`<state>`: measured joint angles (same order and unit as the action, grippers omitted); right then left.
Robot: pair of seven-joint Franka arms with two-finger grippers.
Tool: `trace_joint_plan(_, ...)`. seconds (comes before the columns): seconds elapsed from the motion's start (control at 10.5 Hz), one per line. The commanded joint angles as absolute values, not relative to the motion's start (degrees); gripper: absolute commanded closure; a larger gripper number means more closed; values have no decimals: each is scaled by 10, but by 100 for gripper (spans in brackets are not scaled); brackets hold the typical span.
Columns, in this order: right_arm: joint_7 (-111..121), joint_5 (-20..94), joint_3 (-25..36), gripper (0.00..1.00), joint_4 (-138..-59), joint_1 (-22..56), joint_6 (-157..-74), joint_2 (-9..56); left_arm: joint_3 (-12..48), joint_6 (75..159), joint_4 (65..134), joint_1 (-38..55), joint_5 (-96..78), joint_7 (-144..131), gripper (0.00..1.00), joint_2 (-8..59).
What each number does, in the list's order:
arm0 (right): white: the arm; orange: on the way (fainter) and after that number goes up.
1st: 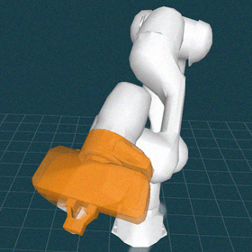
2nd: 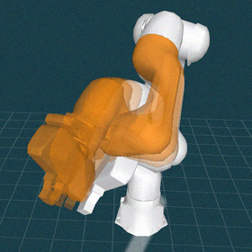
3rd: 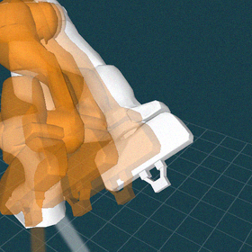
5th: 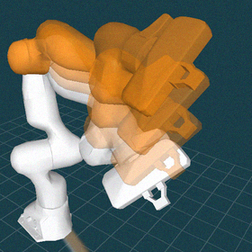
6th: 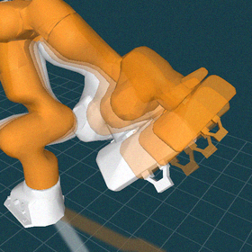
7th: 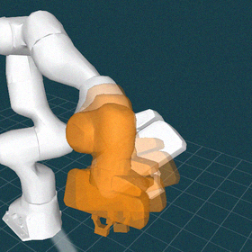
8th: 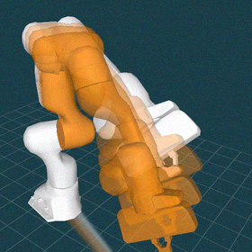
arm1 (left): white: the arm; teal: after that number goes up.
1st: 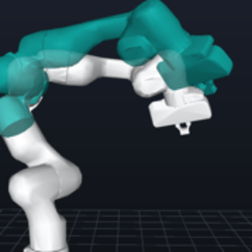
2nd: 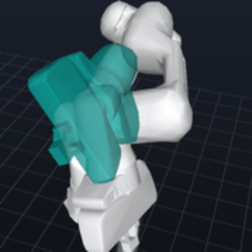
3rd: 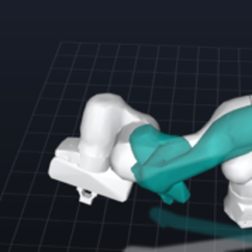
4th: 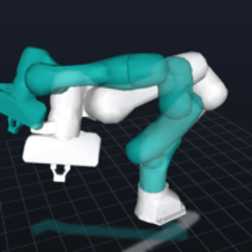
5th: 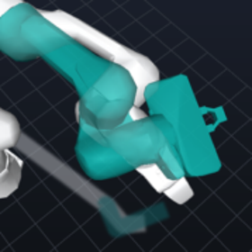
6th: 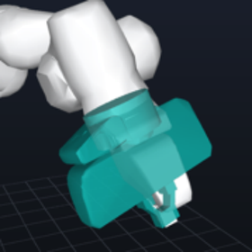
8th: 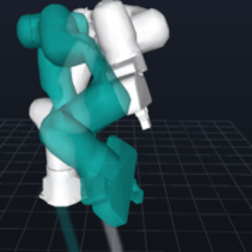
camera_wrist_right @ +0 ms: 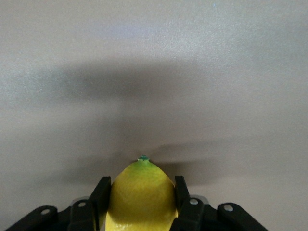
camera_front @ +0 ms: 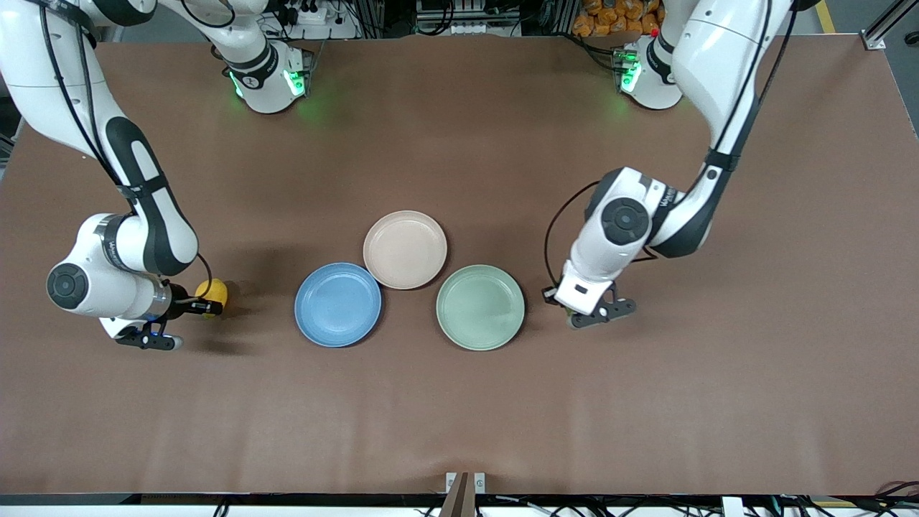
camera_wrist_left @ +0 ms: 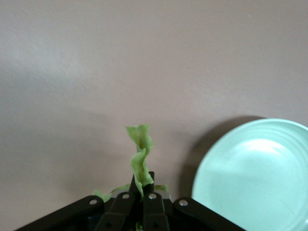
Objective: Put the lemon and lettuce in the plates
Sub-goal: 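Carry the lettuce to the beige plate while the right gripper carries the lemon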
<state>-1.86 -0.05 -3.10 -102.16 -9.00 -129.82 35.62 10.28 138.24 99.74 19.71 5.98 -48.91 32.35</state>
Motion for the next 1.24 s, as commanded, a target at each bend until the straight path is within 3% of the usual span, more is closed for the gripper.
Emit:
trace_joint_plan(0.0, -34, 7, -35, 83, -1027, -83, -1292, 352, 98, 1384, 1008, 220, 70, -541, 100, 299)
trace_joint_plan(1.15, -78, 47, -45, 91, -931, -39, -1184, 350, 98, 1437, 943, 358, 65, -823, 100, 338)
